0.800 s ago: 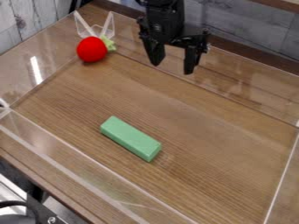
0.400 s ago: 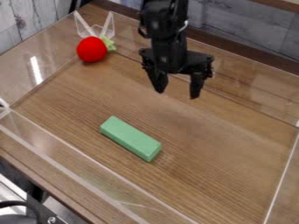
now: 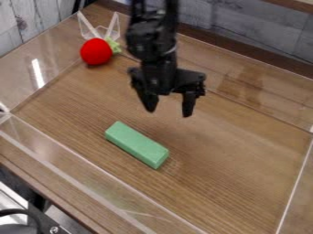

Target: Put the green stick in the brown bowl

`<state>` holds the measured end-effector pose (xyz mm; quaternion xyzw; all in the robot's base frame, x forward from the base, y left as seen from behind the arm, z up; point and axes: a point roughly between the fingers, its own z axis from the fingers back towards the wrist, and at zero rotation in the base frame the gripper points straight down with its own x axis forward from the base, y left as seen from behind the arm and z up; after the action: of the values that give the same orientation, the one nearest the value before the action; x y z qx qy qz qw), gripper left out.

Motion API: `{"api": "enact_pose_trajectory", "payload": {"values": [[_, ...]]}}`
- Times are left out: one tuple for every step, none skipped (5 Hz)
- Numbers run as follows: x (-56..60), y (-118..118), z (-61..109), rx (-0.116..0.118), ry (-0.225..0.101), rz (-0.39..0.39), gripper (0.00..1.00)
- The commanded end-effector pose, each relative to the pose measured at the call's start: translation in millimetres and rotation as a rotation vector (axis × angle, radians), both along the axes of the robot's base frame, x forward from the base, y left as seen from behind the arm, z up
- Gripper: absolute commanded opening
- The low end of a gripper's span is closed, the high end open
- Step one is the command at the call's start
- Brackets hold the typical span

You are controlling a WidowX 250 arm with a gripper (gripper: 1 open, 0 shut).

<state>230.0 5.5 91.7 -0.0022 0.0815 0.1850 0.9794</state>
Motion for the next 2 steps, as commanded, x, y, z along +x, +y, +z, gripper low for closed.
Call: {"api": "enact_pose_trajectory", "payload": {"values": [[-9.9,25.1,6.8,0.013,-0.056,0.203,1.00],[-17.4,23.6,-3.4,0.021,-0.044,0.341,1.00]]}}
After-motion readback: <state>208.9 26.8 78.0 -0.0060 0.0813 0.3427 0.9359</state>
